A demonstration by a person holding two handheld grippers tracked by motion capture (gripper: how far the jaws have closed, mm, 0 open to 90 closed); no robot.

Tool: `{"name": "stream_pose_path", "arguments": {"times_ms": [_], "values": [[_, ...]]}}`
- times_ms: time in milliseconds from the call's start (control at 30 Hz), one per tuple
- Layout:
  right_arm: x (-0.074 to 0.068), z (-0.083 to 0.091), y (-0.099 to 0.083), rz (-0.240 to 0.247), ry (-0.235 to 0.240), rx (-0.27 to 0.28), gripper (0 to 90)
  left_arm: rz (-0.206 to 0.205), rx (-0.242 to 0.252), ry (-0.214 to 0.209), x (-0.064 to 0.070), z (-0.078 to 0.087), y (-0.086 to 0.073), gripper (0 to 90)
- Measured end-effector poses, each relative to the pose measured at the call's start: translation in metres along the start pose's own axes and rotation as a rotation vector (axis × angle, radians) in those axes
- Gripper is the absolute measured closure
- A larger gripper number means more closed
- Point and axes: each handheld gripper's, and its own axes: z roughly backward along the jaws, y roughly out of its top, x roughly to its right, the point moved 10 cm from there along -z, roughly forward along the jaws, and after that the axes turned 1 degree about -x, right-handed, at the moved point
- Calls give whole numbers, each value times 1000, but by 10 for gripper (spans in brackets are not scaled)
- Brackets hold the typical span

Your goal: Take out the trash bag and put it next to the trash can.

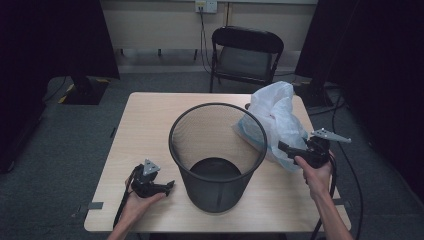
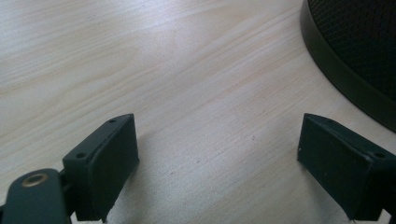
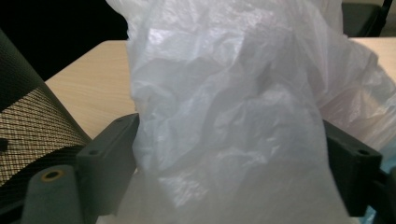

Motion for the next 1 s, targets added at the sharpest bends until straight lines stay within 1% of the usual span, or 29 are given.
{"name": "stream_pose_path", "arguments": {"times_ms": [33, 100, 167, 200, 233, 300, 367, 467, 500, 567, 733, 767, 833, 1000], "values": [[-2, 5, 3, 11, -3, 21, 156, 0, 0, 0, 0, 0, 0, 117], [-4, 11, 8, 29, -17, 46, 156, 0, 0, 0, 0, 0, 0, 117], [-5, 16, 12, 24, -25, 68, 155, 0, 0, 0, 0, 0, 0, 117], [-5, 19, 16, 37, -35, 89, 155, -1, 0, 0, 0, 0, 0, 117], [-5, 21, 17, 42, -43, 94, 154, 0, 0, 0, 0, 0, 0, 117], [-6, 25, 19, 39, -34, 109, 155, -1, 0, 0, 0, 0, 0, 117], [-8, 28, 18, 37, -39, 105, 155, 0, 0, 0, 0, 0, 0, 117], [-10, 33, 9, 40, -34, 82, 156, 0, 0, 0, 0, 0, 0, 117], [-10, 35, 3, 41, -41, 67, 156, 0, 0, 0, 0, 0, 0, 117], [-9, 40, -6, 43, -54, 57, 157, 0, 0, 0, 0, 0, 0, 117], [-12, 51, -32, 32, -44, 27, 156, 1, -1, 1, 0, 0, 0, 117], [-13, 51, -37, 29, -33, 13, 156, 0, -1, 2, 0, 0, 0, 117], [-13, 51, -50, 36, -36, -22, 157, 4, 1, 2, 0, 0, 0, 117], [-13, 50, -70, 21, -23, -62, 158, 13, -1, 11, 1, 0, 0, 119]]}}
